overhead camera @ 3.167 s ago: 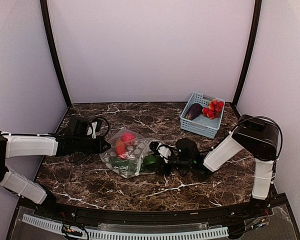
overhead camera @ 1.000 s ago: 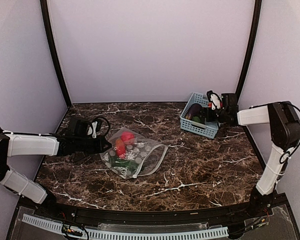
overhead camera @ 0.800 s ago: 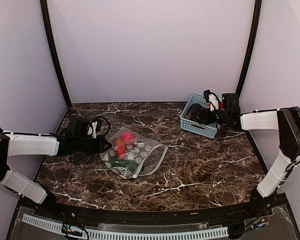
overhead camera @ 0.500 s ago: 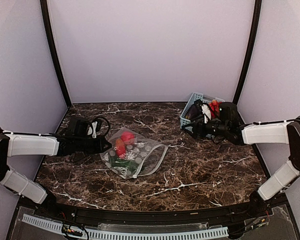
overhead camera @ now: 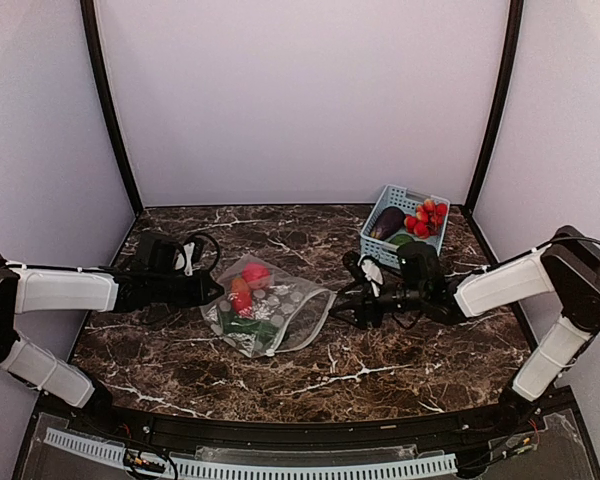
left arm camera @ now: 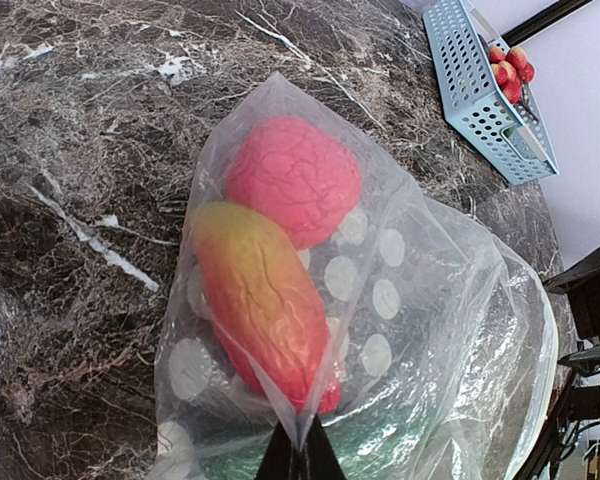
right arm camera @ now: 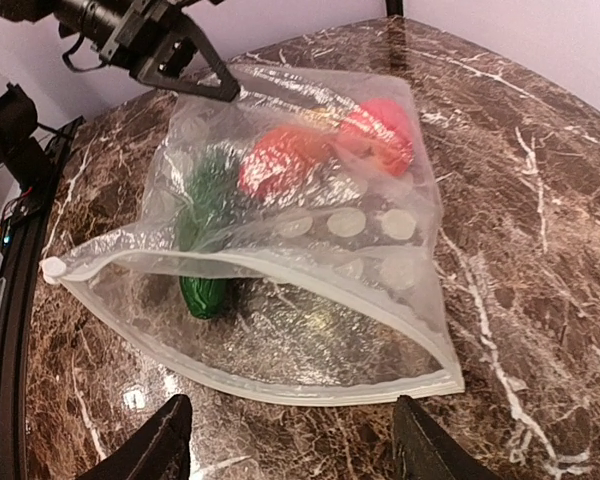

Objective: Open the zip-top bag and remove the fake food

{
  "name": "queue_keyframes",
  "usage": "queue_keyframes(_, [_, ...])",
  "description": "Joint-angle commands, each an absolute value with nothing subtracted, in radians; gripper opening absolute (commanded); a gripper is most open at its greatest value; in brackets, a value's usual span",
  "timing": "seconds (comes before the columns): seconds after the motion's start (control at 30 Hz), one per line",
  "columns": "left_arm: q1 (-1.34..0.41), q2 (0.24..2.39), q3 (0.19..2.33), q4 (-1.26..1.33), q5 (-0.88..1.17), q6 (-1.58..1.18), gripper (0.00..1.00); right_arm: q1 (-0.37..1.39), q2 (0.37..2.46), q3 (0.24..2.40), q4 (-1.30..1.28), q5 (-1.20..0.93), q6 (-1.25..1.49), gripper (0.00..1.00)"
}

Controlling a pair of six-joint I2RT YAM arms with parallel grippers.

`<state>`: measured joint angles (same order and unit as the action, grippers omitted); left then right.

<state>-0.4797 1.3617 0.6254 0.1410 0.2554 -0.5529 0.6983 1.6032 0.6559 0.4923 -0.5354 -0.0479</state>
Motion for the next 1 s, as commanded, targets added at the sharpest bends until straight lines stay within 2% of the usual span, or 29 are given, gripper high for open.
queue_keyframes(0.0, [-0.472, 1.358, 0.618, 0.15, 0.273, -0.555, 0.01, 0.751, 1.673, 0.679, 0.587, -0.519, -0.082, 0.64])
queue_keyframes(0.47, [-0.472, 1.353, 0.623, 0.145, 0.276, -0.551, 0.01, 0.85, 1.911, 0.867, 0.619, -0.511, -0.161, 0.55])
queue_keyframes(0.97, [-0.472, 1.356, 0.612, 0.155, 0.276, -0.555, 0.01, 0.931, 2.077, 1.005, 0.592, -0.526, -0.212, 0.52])
